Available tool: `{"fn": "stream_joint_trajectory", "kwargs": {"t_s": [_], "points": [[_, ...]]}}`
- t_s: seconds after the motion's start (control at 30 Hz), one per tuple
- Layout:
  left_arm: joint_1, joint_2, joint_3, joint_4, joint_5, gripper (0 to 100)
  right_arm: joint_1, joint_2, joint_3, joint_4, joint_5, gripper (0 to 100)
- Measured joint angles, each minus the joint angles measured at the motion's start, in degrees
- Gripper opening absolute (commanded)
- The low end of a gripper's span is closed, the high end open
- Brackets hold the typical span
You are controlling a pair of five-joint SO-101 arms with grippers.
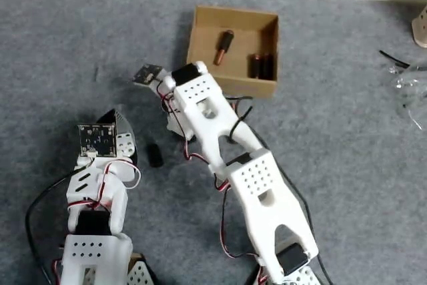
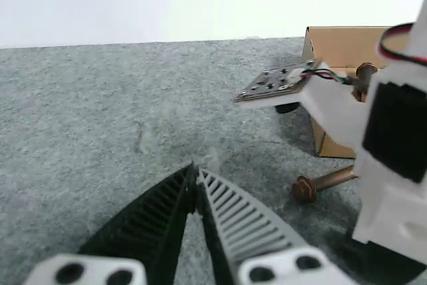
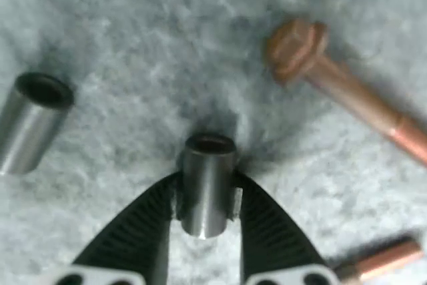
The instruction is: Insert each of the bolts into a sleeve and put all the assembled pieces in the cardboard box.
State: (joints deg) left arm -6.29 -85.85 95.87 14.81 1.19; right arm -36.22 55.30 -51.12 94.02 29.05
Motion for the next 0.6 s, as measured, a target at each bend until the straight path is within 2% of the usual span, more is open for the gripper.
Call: {"fn": "stream_joint_trajectory", "kwargs": {"t_s": [0.27,0.6], "points": [[0.0,0.0,0.0,-0.1,0.0,1,2.4,-2.2,-1.6,5.4,-1.4,0.5],[0.0,0.0,0.0,-0.1,0.0,1,5.4,-9.3,-1.6,5.9,-4.2,0.5]]}}
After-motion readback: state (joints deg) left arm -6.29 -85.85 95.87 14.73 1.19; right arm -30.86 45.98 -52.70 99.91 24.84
